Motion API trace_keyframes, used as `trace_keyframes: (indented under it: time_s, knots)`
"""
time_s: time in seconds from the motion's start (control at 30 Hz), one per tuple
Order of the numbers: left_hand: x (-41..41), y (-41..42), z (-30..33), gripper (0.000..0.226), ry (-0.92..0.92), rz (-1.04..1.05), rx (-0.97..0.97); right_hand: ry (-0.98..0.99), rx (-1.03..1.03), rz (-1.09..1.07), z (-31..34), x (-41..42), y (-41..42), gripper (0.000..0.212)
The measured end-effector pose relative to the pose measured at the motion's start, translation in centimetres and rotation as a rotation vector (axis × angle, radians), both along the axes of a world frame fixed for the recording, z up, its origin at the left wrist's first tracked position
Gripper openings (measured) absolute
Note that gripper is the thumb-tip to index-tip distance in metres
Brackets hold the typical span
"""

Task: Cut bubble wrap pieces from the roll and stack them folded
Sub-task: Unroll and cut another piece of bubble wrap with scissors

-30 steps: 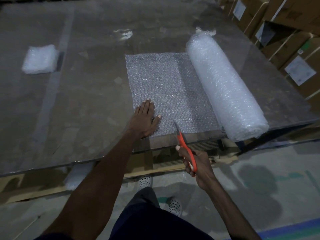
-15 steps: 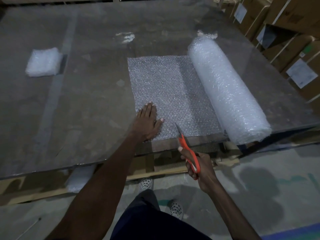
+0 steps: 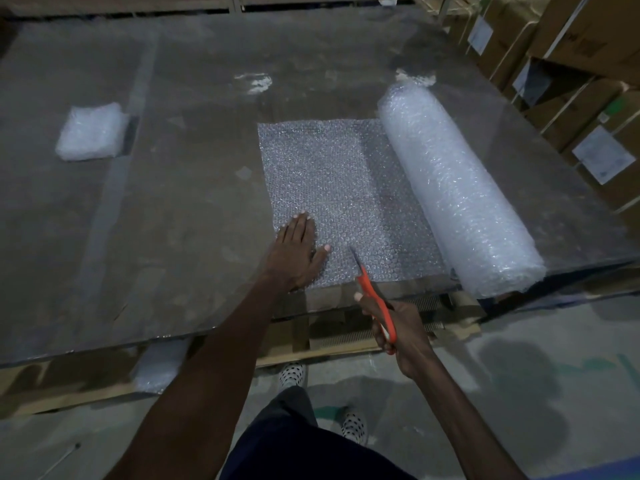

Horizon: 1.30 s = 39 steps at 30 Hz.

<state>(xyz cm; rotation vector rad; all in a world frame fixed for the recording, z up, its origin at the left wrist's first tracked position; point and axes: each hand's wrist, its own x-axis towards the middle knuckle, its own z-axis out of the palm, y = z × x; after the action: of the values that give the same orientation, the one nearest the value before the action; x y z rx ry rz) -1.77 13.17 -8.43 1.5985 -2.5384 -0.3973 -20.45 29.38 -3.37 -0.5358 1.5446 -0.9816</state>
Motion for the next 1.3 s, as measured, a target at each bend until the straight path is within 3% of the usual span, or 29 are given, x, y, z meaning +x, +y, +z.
trace_keyframes:
  time_s: [0.23, 0.43, 1.3]
  knots:
    - [0.0, 0.0, 0.0, 0.077, -0.001, -0.001, 0.003, 0.028, 0.003, -0.014, -0.1, 0.1, 0.1, 0.051]
    - [0.0, 0.0, 0.0, 0.076, 0.000, -0.001, 0.008, -0.016, -0.003, -0.009, 0.5, 0.3, -1.0, 0.029]
    - [0.0, 0.1, -0.1, 0.075, 0.007, 0.011, 0.009, 0.051, -0.018, 0.046, 1.4, 0.2, -3.0, 0.028]
